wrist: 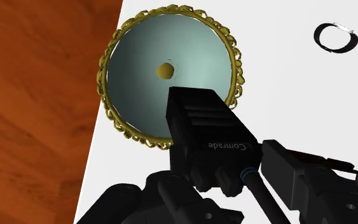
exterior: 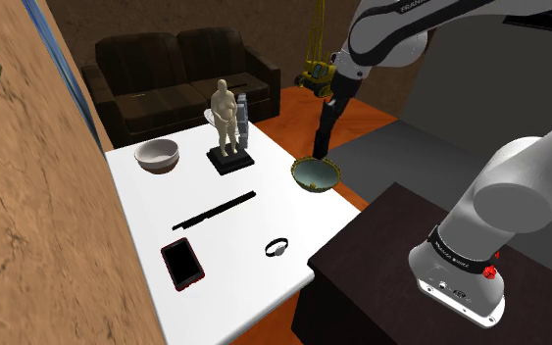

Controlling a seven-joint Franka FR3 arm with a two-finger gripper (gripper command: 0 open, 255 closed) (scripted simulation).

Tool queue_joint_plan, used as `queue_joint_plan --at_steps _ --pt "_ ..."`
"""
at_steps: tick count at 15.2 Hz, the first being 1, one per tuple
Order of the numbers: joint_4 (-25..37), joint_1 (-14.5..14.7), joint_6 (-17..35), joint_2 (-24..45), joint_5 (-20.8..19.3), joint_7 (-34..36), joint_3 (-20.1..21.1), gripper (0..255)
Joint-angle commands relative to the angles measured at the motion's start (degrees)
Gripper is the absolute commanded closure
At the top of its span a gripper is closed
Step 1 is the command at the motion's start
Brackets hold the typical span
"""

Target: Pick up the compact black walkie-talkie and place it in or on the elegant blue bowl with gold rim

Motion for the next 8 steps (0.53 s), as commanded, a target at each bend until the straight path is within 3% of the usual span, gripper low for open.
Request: queue_joint_plan --at_steps 1,8 --pt "-1.1 0.12 1.88 0.78 0.34 -0.51 -0.12 255" --pt "-3.71 0.8 8.12 4.52 1.91 -2.29 -0.46 255"
